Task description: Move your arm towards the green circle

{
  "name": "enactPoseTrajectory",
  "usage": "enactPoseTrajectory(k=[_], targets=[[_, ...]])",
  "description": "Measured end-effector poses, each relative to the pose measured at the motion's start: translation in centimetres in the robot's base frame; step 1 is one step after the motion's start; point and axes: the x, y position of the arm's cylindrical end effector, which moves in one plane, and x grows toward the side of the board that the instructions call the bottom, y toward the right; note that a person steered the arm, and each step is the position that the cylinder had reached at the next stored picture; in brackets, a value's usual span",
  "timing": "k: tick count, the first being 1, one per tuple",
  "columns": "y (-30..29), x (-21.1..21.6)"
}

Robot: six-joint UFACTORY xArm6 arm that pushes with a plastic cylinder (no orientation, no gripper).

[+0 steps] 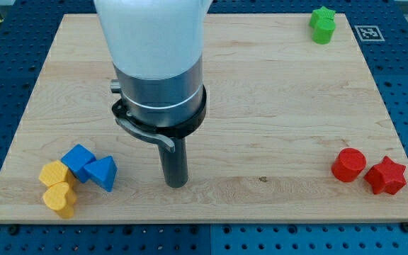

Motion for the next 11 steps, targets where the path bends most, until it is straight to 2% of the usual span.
enactPoseTrajectory(k=[5, 6, 7, 8, 9, 11], targets=[[0.0, -0.2], [1.5, -2.9], [6.0, -8.3], [12.8, -12.7], [20.4, -15.3], [22.5, -16.0]])
